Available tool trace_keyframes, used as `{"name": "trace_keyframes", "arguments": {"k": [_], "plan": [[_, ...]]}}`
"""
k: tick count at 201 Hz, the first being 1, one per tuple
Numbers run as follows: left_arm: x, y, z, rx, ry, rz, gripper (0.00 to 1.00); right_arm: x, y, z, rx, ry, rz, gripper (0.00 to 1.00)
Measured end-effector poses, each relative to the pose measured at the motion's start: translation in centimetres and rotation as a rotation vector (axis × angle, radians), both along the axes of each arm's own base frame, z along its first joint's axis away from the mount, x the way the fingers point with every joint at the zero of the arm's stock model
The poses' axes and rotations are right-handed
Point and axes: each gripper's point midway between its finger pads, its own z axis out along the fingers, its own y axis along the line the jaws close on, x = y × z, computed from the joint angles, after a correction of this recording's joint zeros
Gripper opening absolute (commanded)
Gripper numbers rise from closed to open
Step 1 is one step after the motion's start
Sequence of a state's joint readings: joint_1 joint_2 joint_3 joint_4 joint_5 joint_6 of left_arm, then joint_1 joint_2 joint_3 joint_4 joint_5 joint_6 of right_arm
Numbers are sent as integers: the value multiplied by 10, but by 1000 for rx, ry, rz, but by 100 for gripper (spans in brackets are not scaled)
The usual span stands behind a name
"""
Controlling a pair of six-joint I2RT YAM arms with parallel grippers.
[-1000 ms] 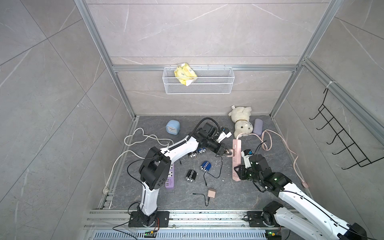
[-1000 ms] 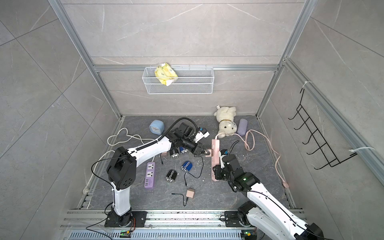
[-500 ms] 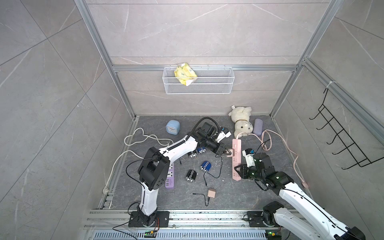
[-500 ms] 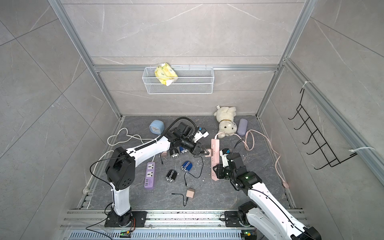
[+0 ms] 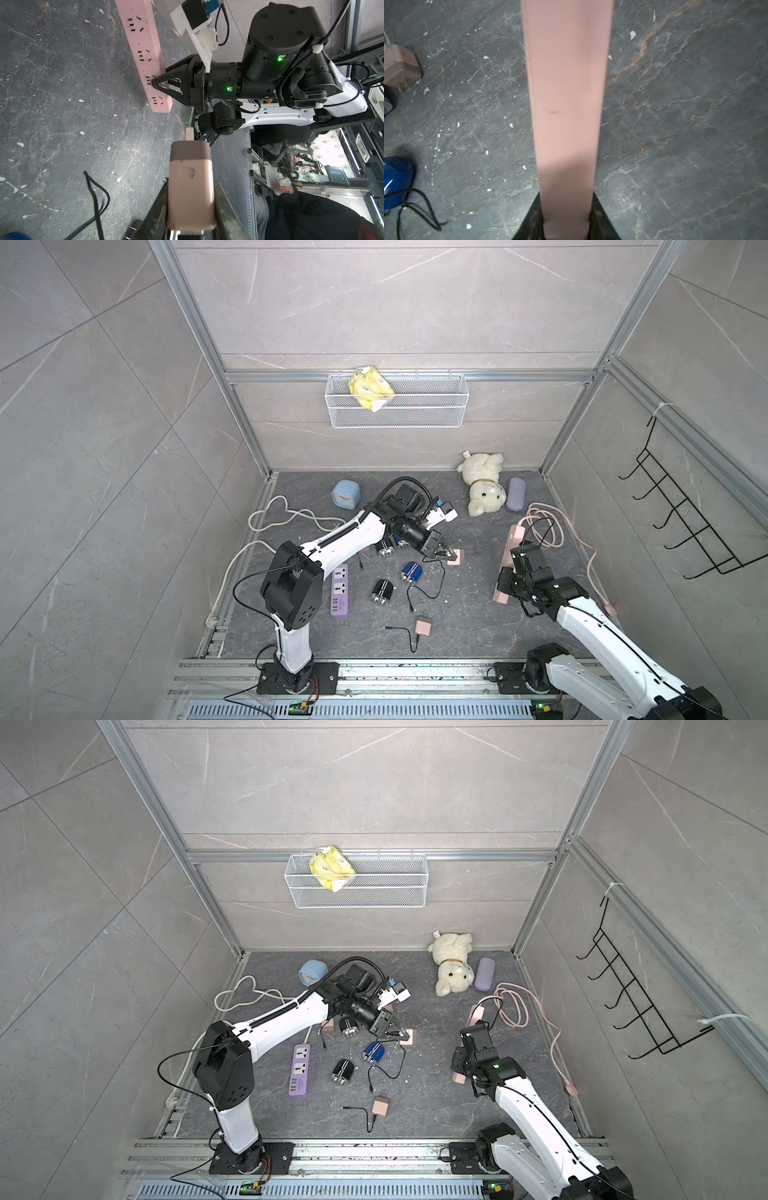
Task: Unplug the electric shaver
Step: Remove the plug from the socket, then place the plug at the center of the board, then place the socket at the center of the board.
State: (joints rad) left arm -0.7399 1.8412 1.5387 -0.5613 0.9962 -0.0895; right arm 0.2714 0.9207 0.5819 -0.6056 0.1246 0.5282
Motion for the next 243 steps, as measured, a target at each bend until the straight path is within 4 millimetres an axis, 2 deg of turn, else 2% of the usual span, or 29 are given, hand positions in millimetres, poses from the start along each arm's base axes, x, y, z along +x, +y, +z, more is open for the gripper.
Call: {"name": "trace_keyframes", "arguments": {"k": [74, 92, 139, 188, 243], "plan": [[8, -1, -20, 62, 2, 29, 0, 13, 42, 5, 196, 18, 97, 0], [10, -1, -23, 71, 1, 35, 0, 15, 48, 0, 224, 38, 103, 0], [21, 0, -37, 128, -21, 86, 0, 11, 52, -31, 253, 165, 86, 0], [38, -14, -56, 120, -17, 121, 0, 8, 56, -39, 303, 183, 83, 0], [63, -27, -95, 185, -2, 177, 0, 7, 57, -43, 336, 195, 81, 0]]}}
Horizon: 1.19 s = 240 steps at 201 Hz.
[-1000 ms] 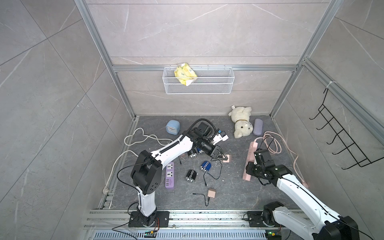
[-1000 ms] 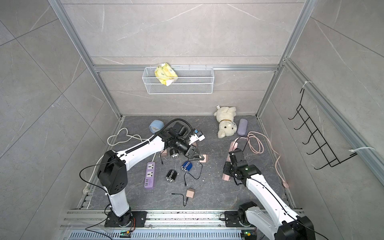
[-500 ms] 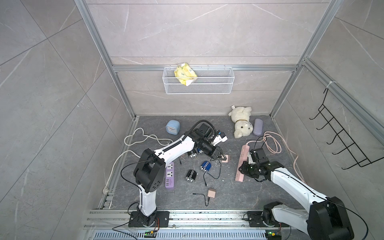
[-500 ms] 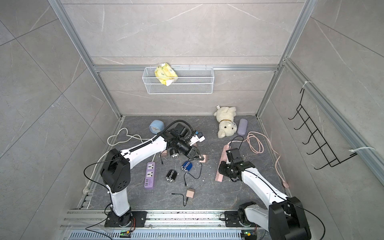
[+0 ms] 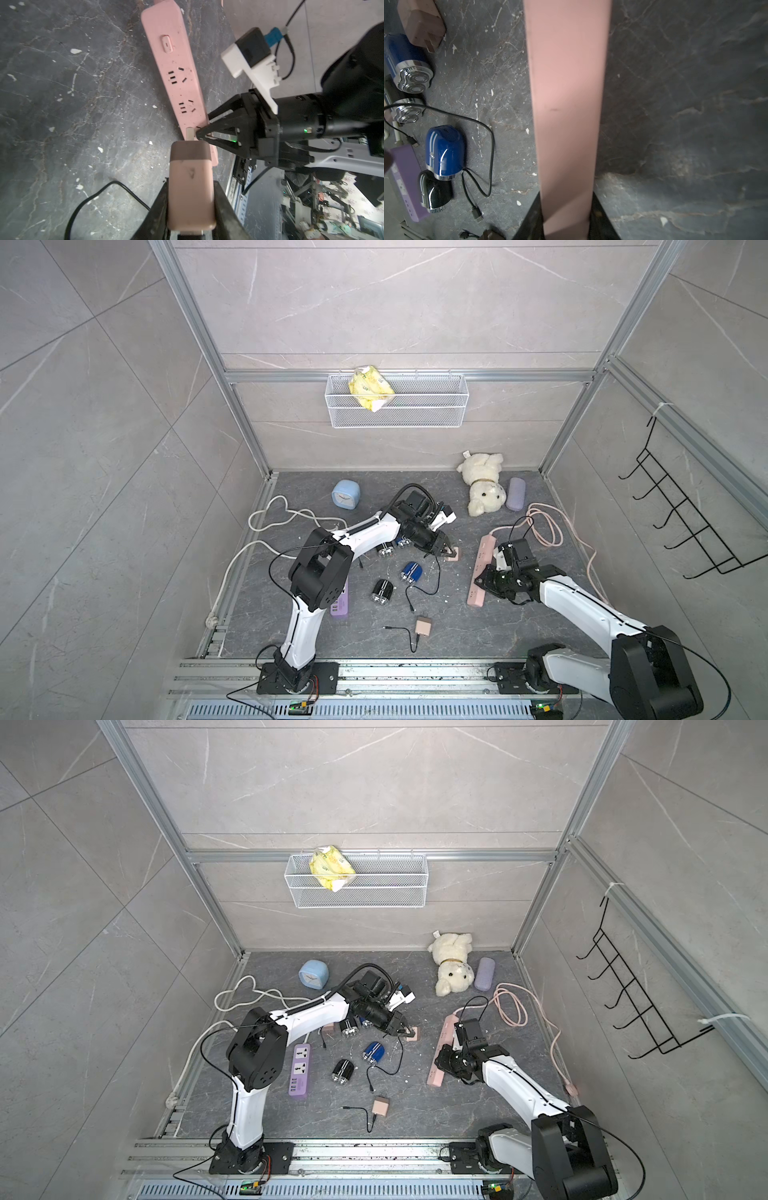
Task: Unplug the electric shaver
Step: Place the socket at the center of the board.
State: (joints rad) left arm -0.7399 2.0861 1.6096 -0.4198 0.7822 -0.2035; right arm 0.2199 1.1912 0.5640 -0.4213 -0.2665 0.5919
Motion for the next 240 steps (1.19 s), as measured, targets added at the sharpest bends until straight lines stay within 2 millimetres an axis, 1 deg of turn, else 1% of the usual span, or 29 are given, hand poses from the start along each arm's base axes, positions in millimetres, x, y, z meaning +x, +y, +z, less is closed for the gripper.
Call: {"name": "trace_keyframes", "arguments": {"k": [36, 124, 139, 168, 180, 192, 207, 218, 226, 240], "plan": [[12, -7, -20, 27, 11, 22, 0, -1, 0, 0, 10, 4, -3, 0], [22, -18, -67, 55, 79, 44, 0, -3, -4, -1, 26, 5, -11, 0], [22, -18, -70, 60, 87, 47, 0, -4, -5, -1, 26, 5, -12, 0], [25, -21, -66, 47, 76, 48, 0, -4, -5, -1, 28, 5, -12, 0], [26, -23, -64, 40, 73, 49, 7, -5, -5, -1, 31, 6, -13, 0], [28, -26, -64, 30, 79, 45, 9, -5, -5, -1, 31, 6, -11, 0], [31, -29, -72, 27, 84, 46, 12, -5, -5, -1, 32, 5, -11, 0], [30, -30, -80, 28, 100, 42, 18, -6, -6, -1, 32, 4, -10, 0], [28, -31, -80, 17, 111, 32, 22, -6, -6, -1, 33, 5, -11, 0], [28, -32, -79, 13, 115, 28, 24, -6, -6, -1, 36, 7, -11, 0]]}}
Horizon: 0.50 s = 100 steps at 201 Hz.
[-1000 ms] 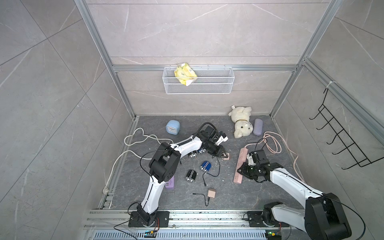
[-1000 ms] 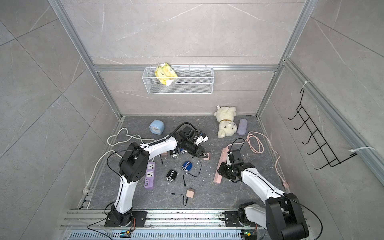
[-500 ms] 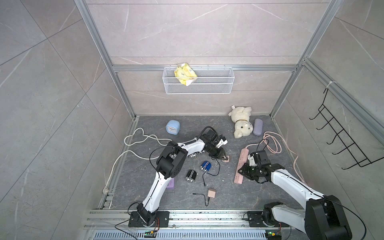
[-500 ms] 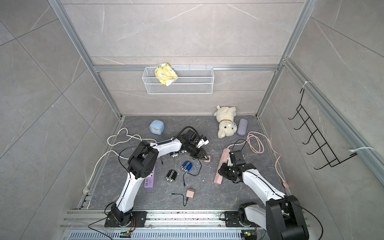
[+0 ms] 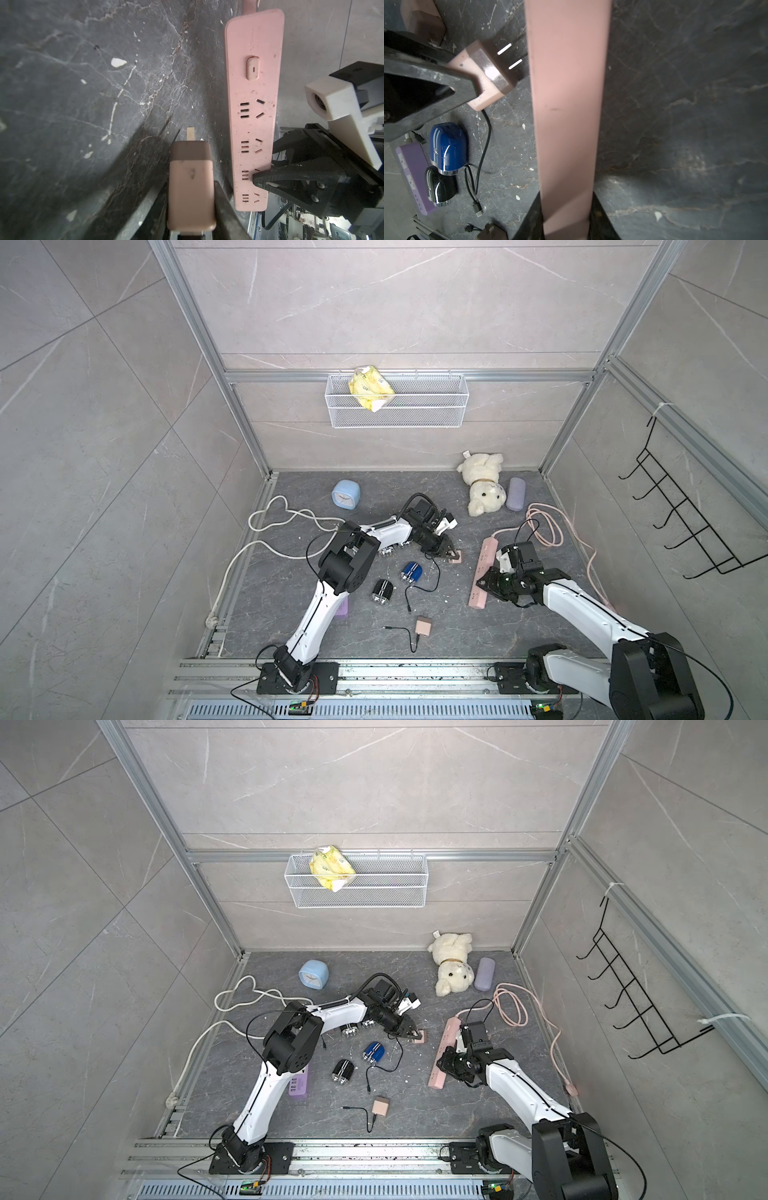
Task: Unplug the electric shaver
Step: Place the socket at the center of the board.
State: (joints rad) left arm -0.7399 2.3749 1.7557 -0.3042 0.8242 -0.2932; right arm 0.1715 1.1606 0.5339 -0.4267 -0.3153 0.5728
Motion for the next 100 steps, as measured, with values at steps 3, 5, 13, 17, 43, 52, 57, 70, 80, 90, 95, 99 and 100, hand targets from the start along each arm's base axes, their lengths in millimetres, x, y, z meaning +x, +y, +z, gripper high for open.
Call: {"name": "trace_keyframes", "arguments": {"k": [3, 5, 13, 17, 43, 52, 57, 70, 80, 90, 95, 99, 100], "plan": [[0, 0, 0, 0, 0, 0, 25, 0, 0, 0, 0, 0, 0, 0], [0, 0, 0, 0, 0, 0, 25, 0, 0, 0, 0, 0, 0, 0], [0, 0, 0, 1, -1, 1, 31, 0, 0, 0, 0, 0, 0, 0], [0, 0, 0, 3, -1, 1, 33, 0, 0, 0, 1, 0, 0, 0], [0, 3, -4, 31, 1, 10, 47, 0, 1, 0, 3, 1, 2, 2], [-1, 6, -6, 48, 9, 12, 48, 0, 1, 0, 3, 3, 1, 4], [-1, 6, -6, 54, 11, 12, 49, 0, 1, -1, 4, 4, 1, 5], [0, 8, -5, 71, 9, 16, 50, 0, 1, -1, 6, 6, 2, 6], [1, 8, -5, 83, 5, 22, 53, 0, 1, -1, 8, 7, 2, 8], [2, 9, -4, 89, 2, 23, 55, -1, 1, -1, 9, 9, 3, 12], [2, 9, -4, 94, 1, 24, 56, -1, 2, -1, 10, 10, 4, 14], [3, 10, -3, 98, -2, 27, 57, -1, 2, -1, 11, 10, 4, 16], [3, 10, -3, 99, -3, 28, 57, -1, 2, -1, 12, 10, 4, 16]]}}
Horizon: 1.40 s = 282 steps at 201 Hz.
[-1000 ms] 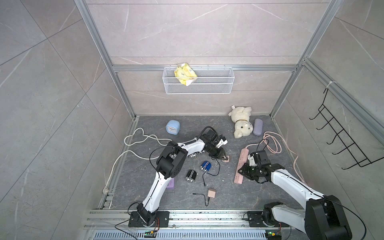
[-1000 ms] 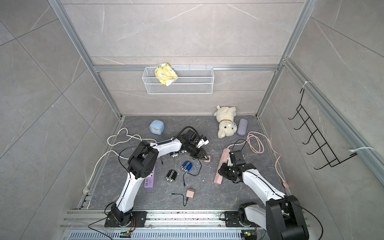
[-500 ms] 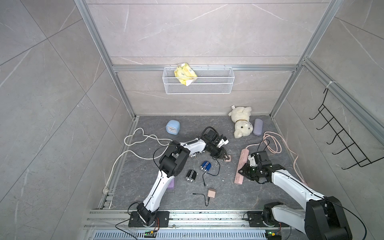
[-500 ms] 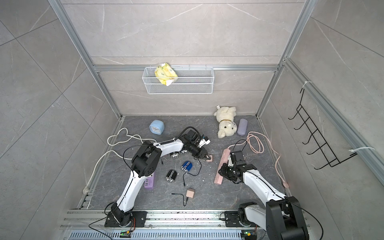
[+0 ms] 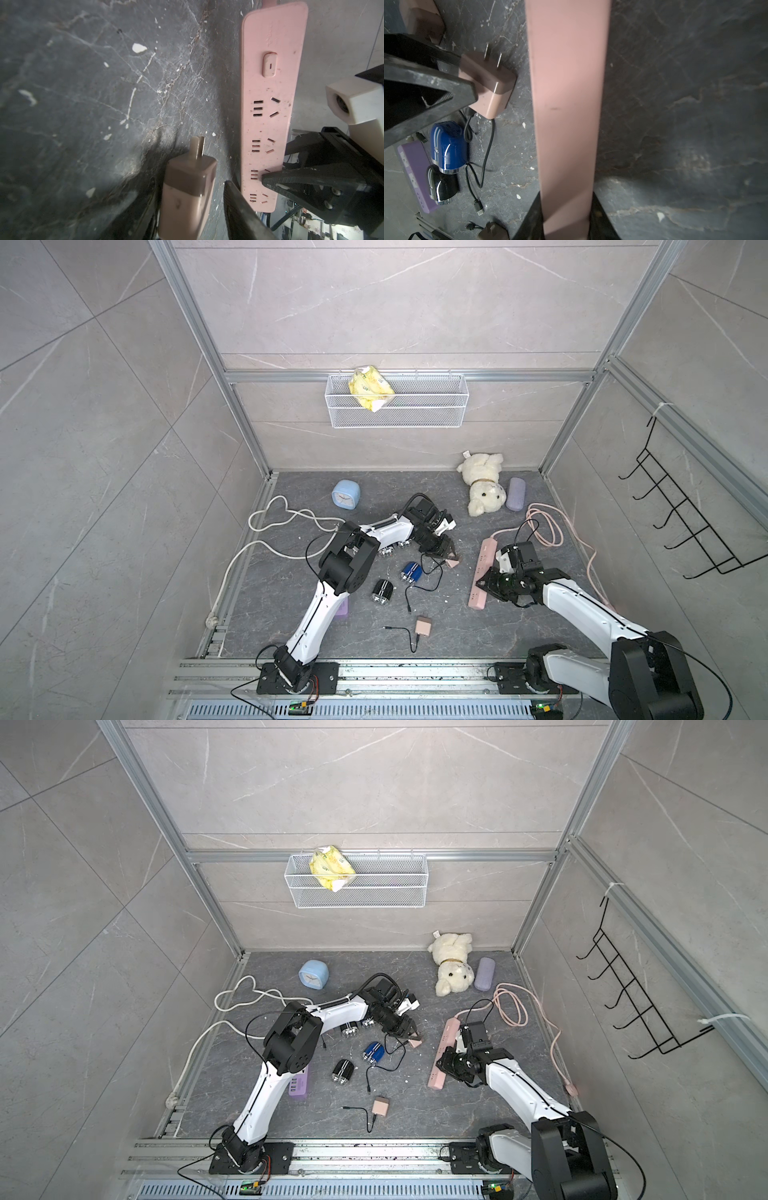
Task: Unplug the electric shaver
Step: Place the socket at the center of the board, then reset both arms
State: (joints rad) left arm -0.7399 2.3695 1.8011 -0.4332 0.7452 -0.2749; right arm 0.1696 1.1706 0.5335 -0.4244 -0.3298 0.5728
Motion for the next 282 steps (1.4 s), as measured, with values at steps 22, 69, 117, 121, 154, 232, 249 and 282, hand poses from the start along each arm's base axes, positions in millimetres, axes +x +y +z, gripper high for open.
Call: {"name": "trace_keyframes", "arguments": {"k": [22, 69, 117, 121, 154, 232, 249, 282], "plan": [[3, 2, 5, 20, -17, 9, 58, 0, 0, 0, 0, 1, -1, 30], [21, -4, 39, 9, -116, 33, 60, -3, -1, 0, -5, 8, 4, 51], [34, -9, 94, -46, -217, 53, 61, -1, -2, 8, -12, -6, 10, 59], [33, -8, 96, -45, -220, 55, 62, -1, -2, 9, -14, -7, 9, 60], [34, 10, 115, 18, -293, 87, 63, 1, -8, 31, -49, -65, 13, 61], [42, 180, 176, 277, -683, 465, 100, 87, -39, 168, -301, -641, -11, 73], [51, 243, 163, 372, -735, 629, 100, 110, -50, 162, -401, -687, -30, 75], [45, 364, 114, 633, -775, 915, 100, 134, -69, 108, -579, -648, -20, 77]]}}
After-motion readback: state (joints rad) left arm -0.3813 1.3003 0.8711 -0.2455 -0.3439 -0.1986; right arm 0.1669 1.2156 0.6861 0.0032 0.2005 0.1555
